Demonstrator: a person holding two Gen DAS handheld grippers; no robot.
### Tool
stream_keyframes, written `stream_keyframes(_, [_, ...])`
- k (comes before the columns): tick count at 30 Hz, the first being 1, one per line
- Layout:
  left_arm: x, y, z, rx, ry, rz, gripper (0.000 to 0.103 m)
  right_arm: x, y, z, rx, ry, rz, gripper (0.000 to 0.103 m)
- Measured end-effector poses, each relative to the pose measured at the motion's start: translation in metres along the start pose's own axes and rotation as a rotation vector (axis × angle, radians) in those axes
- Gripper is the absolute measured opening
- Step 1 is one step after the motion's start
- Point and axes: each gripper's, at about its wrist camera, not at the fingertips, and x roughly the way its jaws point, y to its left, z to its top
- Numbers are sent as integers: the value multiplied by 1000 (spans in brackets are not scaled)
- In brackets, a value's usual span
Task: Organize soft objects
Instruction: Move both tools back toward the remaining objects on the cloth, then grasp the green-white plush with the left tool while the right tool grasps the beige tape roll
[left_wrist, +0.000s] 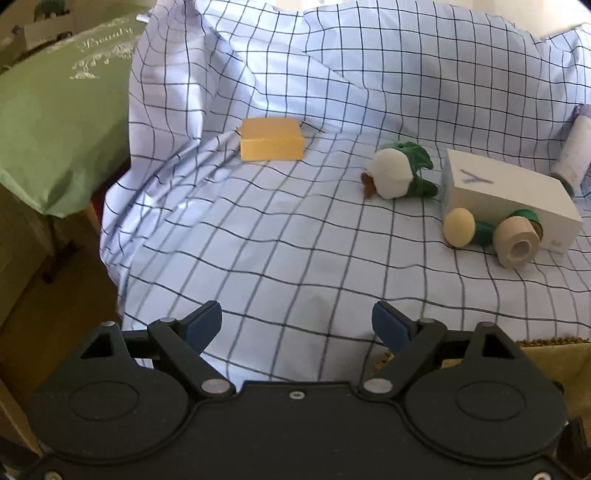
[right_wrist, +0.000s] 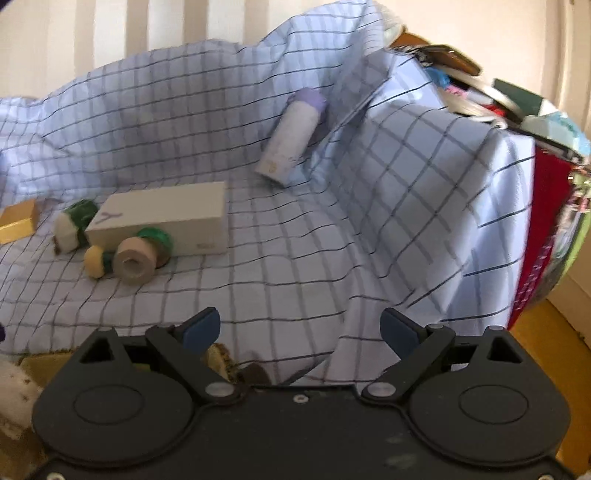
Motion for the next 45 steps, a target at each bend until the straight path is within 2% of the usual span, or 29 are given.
stream_keyframes(2, [5, 1, 0, 12, 9, 21, 86, 0, 5, 4, -32, 5, 7, 93])
stream_keyframes(5, [8, 1, -2, 25, 15, 18, 86, -10, 6, 17, -9, -29, 9, 94])
stream_keyframes(9, [7, -5, 2, 64, -3, 24, 87, -20, 16, 37, -20, -104, 52, 102])
stream_keyframes(14, [-3, -3, 9, 103, -100, 134, 89, -11, 46, 58, -103, -152, 109, 102])
stream_keyframes(16, [-8, 1, 15, 99, -146, 164, 96, 1, 60, 64, -144, -119, 137, 95])
stream_keyframes(18, [-13, 4, 23, 99, -187, 173, 97, 17, 75, 66, -171, -73, 167, 90])
stream_keyframes(20, [-14, 8, 31, 99, -208, 136, 98, 34, 87, 67, -168, -23, 197, 88])
stream_keyframes(23, [-11, 12, 43, 90, -206, 65, 100, 60, 103, 66, -150, 60, 251, 80])
stream_keyframes(29, [10, 10, 59, 120, -198, 12, 100, 98, 123, 64, -116, 161, 280, 70])
stream_keyframes(33, [27, 4, 64, 142, -159, -30, 100, 118, 129, 67, -94, 206, 295, 63])
stream_keyframes(37, [44, -4, 71, 148, -122, -62, 99, 129, 133, 67, -77, 242, 334, 47])
stream_keyframes(40, [58, -13, 77, 168, -99, -74, 99, 129, 133, 67, -70, 251, 345, 47])
stream_keyframes(45, [79, -31, 91, 168, -41, -139, 99, 122, 117, 70, -25, 262, 345, 47])
